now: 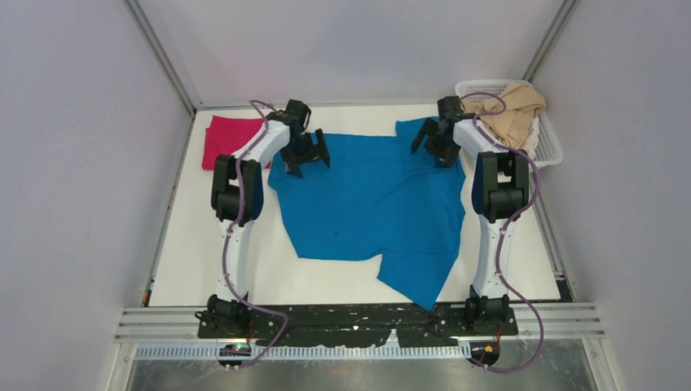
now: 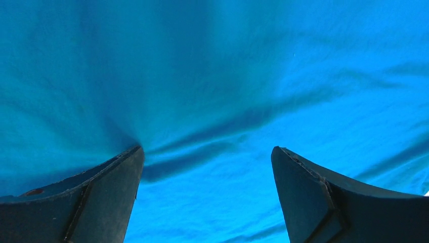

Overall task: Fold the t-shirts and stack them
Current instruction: Flatten out the tshirt

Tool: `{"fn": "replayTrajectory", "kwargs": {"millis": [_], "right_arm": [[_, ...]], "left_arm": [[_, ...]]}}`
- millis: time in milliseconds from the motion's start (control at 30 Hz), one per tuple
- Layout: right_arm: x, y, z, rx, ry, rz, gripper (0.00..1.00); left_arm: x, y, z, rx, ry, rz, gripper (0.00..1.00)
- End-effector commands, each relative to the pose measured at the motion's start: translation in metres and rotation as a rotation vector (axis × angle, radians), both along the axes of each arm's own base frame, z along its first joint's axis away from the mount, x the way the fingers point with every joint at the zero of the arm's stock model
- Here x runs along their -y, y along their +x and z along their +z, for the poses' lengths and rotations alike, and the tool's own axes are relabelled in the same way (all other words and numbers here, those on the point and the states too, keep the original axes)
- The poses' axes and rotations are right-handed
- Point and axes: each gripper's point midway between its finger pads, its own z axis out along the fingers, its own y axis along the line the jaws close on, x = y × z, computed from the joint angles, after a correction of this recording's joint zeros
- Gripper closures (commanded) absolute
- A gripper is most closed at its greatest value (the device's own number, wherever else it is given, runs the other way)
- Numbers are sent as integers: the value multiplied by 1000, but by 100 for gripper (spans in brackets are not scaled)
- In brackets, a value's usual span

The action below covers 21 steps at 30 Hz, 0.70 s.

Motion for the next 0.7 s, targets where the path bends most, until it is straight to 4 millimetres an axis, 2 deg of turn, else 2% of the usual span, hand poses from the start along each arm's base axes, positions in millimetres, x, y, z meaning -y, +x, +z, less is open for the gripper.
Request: {"fn": "replayTrajectory", "kwargs": {"millis": [0,133,233,300,367,433,467,500,533,567,600,633,667], "right_arm": [[38,-20,5,-44,-143,-80,5],[34,-22,0,-52,-112,-62,5],[29,-15,6,-20,-103,-36,5],[25,-5,23,33,-117,0,5],[18,5,48,86,-133,37,5],[8,12,86,161,-170,86,5],[-3,12,102,193,-195,130,5],[-5,9,121,232,-228,134,5],[-17,2,126,241,-256,176,5],[-18,-4,144,276,-285,173,5],[-28,-18,137,258,-301,201,5],[-28,-29,153,286,-315,191,5],[-36,-46,135,252,-325,215,5]], "left_arm": [[-15,-4,8,-6,3,52,0],[-14,0,15,12,-14,39,0],[-11,6,23,45,-26,18,0],[-8,12,39,79,-35,1,1],[-5,17,64,133,-49,-14,0],[-5,13,92,189,-48,-32,0],[-8,8,104,209,-35,-36,0],[-11,0,118,237,-18,-40,0],[-17,-10,125,257,6,-33,0],[-22,-22,130,274,20,-26,0],[-27,-35,135,292,21,-13,0],[-32,-50,132,292,21,0,0],[-37,-64,134,302,16,23,1]]}}
